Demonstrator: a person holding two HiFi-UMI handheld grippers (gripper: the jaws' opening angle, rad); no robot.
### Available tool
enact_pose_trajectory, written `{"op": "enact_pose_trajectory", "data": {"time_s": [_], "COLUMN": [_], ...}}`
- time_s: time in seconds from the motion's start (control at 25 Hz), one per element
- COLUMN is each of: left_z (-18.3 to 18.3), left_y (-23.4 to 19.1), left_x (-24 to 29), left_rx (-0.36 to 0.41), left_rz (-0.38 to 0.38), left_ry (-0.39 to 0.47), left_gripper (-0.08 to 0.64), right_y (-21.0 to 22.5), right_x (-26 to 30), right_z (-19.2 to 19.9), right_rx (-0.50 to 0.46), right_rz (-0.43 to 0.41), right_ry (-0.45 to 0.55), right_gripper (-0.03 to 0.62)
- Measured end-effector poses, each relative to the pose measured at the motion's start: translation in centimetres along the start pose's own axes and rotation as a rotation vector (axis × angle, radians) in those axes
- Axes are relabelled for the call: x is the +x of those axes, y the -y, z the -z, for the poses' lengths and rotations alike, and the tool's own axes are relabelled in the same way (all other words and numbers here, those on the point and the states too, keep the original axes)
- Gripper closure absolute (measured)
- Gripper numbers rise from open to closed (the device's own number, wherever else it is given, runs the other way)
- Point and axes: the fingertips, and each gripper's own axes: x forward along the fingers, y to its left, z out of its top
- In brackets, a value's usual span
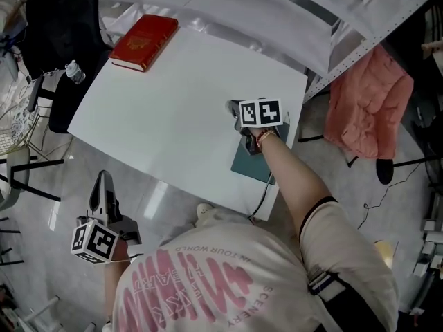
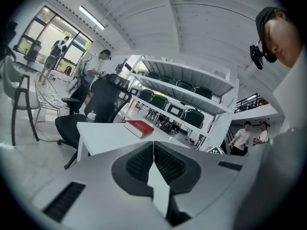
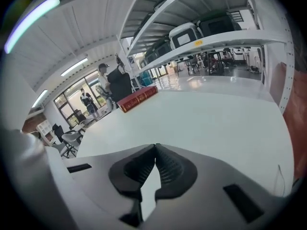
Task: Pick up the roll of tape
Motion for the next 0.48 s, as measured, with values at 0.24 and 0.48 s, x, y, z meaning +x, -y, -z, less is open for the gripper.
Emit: {"op": "enact_pose_trajectory", "data": {"time_s": [0.24,0.48], "left_z": [0.2,0.7], "left_y": [-0.8,-1.9], "left_x": [0.0,-0.5], "left_rx": [-0.001,-0.005], "left_rz": [-0.034,-0.068], "left_ry": [-0.015,-0.018], "left_gripper": [0.535,0.535], "right_y": [-0.9,-0.8], "right_x": [1.6,2.6], "right_z": [0.0,1.3], "right_rx": [-0.142,-0.266], "right_rz": [-0.05,-0.01], "right_ry": [-0.071,-0.149], "right_gripper": [0.414,0.446]}}
